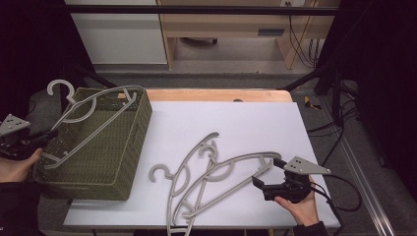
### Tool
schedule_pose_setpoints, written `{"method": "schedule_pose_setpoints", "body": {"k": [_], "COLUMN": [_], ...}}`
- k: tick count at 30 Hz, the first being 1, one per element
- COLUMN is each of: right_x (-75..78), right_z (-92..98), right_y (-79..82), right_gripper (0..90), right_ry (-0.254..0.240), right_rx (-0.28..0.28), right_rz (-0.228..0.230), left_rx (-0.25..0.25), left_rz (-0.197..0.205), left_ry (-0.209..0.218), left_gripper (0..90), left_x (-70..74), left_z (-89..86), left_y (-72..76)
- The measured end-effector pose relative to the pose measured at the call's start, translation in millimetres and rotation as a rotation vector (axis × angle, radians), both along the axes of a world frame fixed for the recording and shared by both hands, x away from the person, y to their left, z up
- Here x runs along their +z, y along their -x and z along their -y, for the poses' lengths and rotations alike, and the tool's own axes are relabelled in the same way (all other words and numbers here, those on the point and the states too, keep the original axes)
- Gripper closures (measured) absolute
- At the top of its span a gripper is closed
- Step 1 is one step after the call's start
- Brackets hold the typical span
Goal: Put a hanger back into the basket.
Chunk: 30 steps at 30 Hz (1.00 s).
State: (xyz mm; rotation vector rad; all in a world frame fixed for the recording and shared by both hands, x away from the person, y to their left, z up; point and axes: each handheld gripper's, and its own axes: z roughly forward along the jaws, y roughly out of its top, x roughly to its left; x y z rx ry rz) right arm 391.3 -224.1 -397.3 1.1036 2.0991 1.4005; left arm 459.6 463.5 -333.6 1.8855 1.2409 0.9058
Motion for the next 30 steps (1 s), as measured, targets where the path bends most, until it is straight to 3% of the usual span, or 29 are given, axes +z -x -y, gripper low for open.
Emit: {"method": "schedule_pose_setpoints", "body": {"k": [4,7,13,27,29,30], "right_x": [-0.7,-0.8,-1.1,-2.7,-2.4,-2.3], "right_z": [-0.4,-0.7,-1.2,-2.8,-2.6,-2.5], "right_y": [-0.5,-0.5,-0.6,-1.2,-0.7,-0.7], "right_gripper": [3.5,3.5,3.5,3.6,3.6,3.6], "right_ry": [0.004,0.002,0.000,0.007,0.006,0.005], "right_rx": [0.005,0.003,0.004,0.008,0.011,0.011], "right_rz": [-0.003,-0.004,-0.006,-0.011,-0.012,-0.012], "left_rx": [0.009,0.019,0.026,0.069,0.075,0.075], "left_rz": [-0.001,-0.015,-0.030,-0.086,-0.110,-0.110], "left_ry": [0.005,-0.037,-0.063,-0.079,-0.121,-0.121], "left_gripper": [82.4,82.4,82.4,82.0,82.0,81.9], "left_x": [-1.5,-3.5,-11.1,-30.6,-31.8,-31.8], "left_z": [-1.4,3.2,10.0,0.4,3.9,3.9], "left_y": [-0.6,-4.4,-10.9,-17.9,-20.2,-20.2]}}
